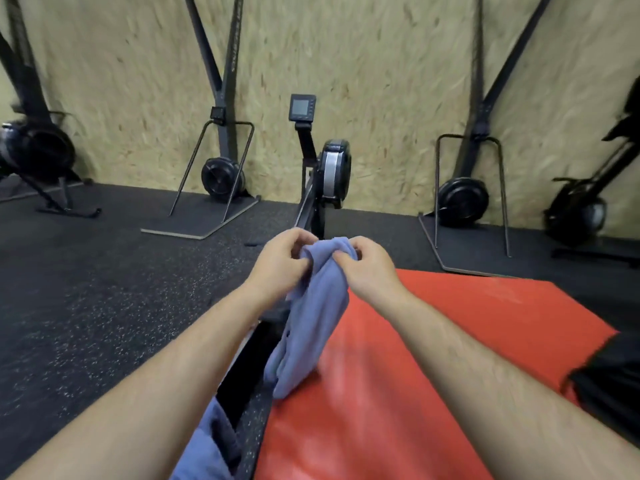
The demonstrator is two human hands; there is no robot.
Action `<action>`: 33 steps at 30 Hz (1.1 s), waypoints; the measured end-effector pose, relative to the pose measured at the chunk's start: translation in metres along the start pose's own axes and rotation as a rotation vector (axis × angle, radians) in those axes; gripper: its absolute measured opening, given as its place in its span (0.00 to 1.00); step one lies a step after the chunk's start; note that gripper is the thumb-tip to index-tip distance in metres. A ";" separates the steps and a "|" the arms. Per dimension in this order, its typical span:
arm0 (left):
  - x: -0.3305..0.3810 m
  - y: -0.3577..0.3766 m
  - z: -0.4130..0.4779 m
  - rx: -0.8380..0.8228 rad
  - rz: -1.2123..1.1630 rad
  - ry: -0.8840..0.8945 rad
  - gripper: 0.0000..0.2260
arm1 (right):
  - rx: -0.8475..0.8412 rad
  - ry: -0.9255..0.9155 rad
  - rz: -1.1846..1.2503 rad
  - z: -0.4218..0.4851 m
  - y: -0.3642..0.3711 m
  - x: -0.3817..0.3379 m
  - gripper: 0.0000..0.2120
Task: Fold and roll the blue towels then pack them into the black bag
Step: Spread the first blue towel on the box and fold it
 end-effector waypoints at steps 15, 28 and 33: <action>-0.056 0.147 -0.041 -0.320 0.463 -0.083 0.08 | -0.343 0.245 -0.576 -0.076 -0.068 0.179 0.16; -0.126 0.179 -0.062 -0.426 0.424 -0.278 0.10 | -0.447 0.386 -0.504 -0.057 -0.021 0.248 0.12; -0.153 0.186 -0.068 -0.396 0.116 -0.132 0.11 | -0.367 0.435 -0.445 -0.043 0.000 0.254 0.15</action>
Point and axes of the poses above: each hand's wrist, its own z-axis towards the middle knuckle, its own y-axis out of the palm, x = y × z, the point moved 1 cm from there along z, towards the middle knuckle, and after that the axes turned 12 degrees about -z, right-handed, at the moved point
